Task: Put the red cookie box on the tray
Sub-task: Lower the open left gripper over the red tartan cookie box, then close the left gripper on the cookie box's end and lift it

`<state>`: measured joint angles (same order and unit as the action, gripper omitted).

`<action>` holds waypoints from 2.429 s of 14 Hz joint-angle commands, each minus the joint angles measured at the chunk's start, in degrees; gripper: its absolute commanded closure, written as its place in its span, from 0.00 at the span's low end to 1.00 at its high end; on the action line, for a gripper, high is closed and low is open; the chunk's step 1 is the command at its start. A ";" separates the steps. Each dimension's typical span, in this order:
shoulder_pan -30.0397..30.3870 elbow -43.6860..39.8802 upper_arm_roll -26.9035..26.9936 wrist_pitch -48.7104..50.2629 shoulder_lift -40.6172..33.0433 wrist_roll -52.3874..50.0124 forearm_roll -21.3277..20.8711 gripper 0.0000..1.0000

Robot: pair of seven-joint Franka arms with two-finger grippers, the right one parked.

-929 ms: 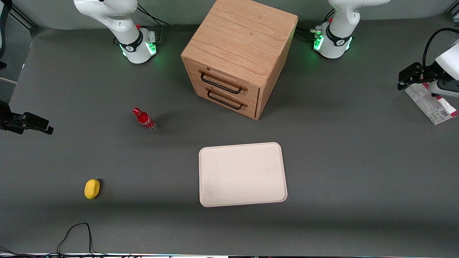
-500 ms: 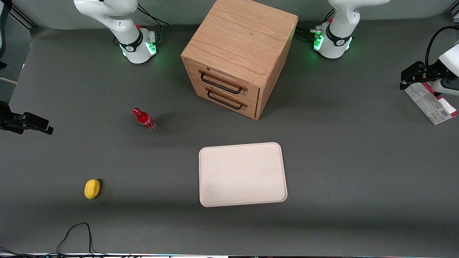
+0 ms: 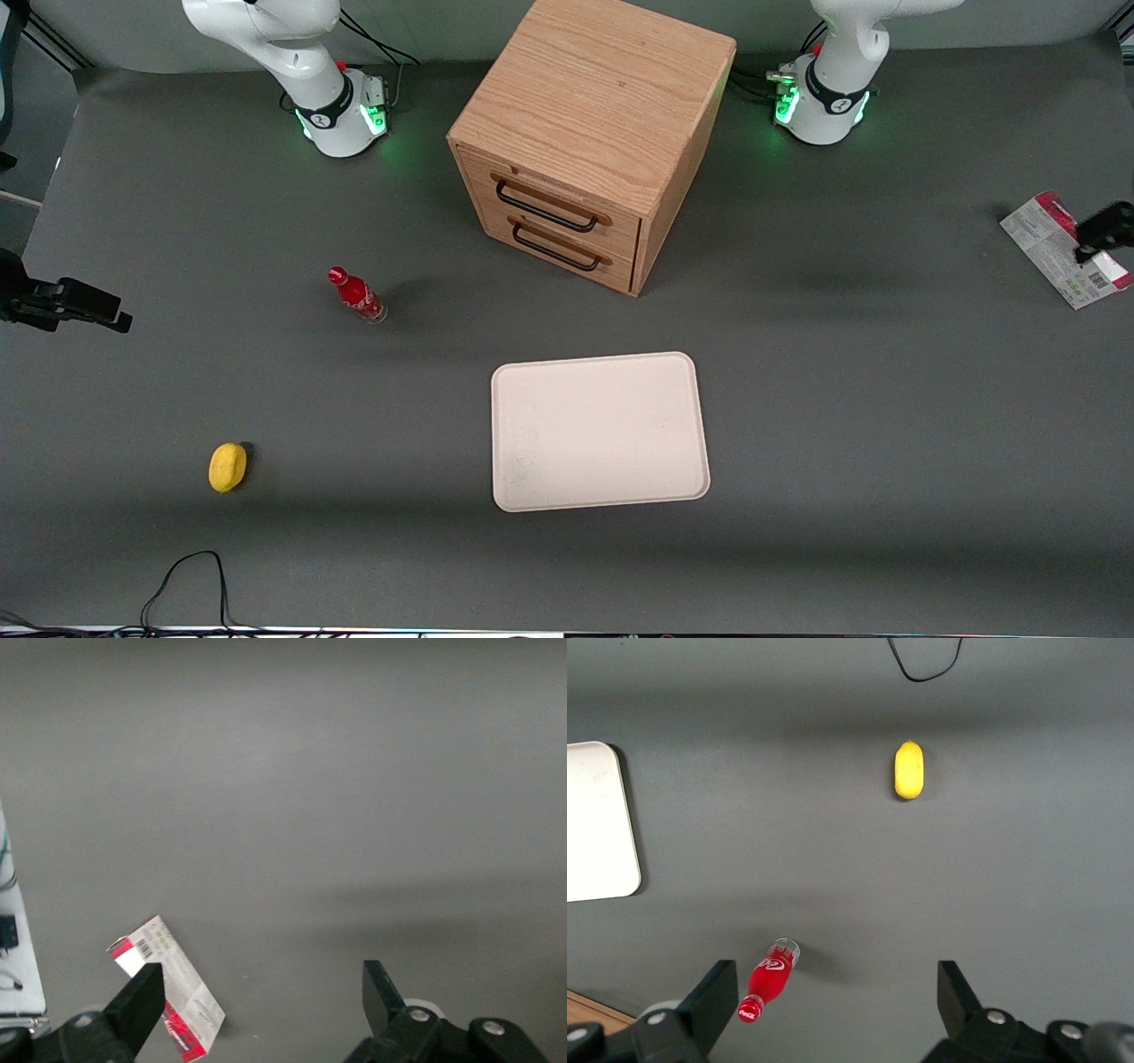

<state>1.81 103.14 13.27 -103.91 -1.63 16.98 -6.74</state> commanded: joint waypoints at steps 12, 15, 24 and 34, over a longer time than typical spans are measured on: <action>12.07 14.45 12.04 -26.17 15.24 0.16 3.66 0.04; 14.27 15.68 12.04 -29.14 19.72 0.34 6.65 0.06; 16.56 20.96 11.78 -34.70 23.96 0.78 9.47 0.15; 15.25 17.45 11.43 -24.08 22.29 7.81 8.33 1.00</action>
<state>18.05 122.11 24.74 -132.07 22.77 22.80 1.86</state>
